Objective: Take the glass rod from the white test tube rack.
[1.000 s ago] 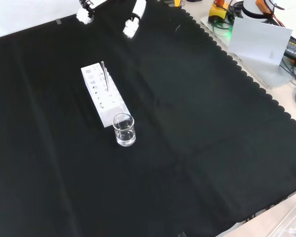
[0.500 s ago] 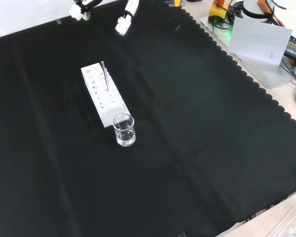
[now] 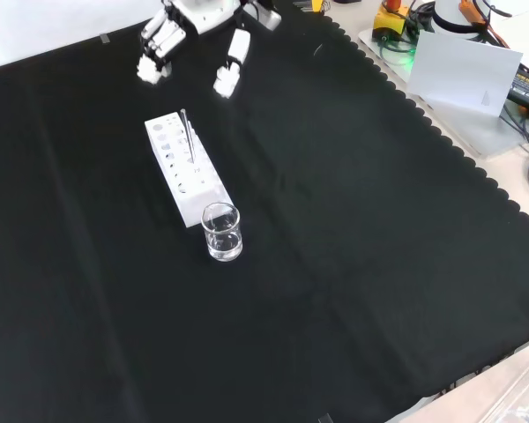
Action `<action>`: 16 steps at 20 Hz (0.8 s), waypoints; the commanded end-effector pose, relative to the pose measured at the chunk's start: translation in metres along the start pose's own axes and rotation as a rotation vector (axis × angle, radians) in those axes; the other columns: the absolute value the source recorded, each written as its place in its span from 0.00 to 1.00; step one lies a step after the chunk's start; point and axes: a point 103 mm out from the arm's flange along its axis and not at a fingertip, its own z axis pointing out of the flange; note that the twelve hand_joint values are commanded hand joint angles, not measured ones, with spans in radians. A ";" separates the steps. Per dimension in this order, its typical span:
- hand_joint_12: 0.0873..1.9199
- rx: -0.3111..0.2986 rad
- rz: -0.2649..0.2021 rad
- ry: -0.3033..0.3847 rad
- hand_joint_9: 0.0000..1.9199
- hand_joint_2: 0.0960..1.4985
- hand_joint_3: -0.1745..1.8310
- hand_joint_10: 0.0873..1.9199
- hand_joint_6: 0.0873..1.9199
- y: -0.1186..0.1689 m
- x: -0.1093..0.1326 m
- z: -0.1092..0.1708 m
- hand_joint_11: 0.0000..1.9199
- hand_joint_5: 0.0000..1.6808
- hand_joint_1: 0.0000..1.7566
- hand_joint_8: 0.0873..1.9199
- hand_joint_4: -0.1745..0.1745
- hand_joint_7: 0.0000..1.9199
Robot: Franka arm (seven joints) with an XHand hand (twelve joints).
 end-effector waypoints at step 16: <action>0.70 -0.017 -0.100 0.043 0.38 0.56 0.32 0.41 0.00 0.008 0.007 0.035 0.21 0.24 0.35 0.43 0.00 0.17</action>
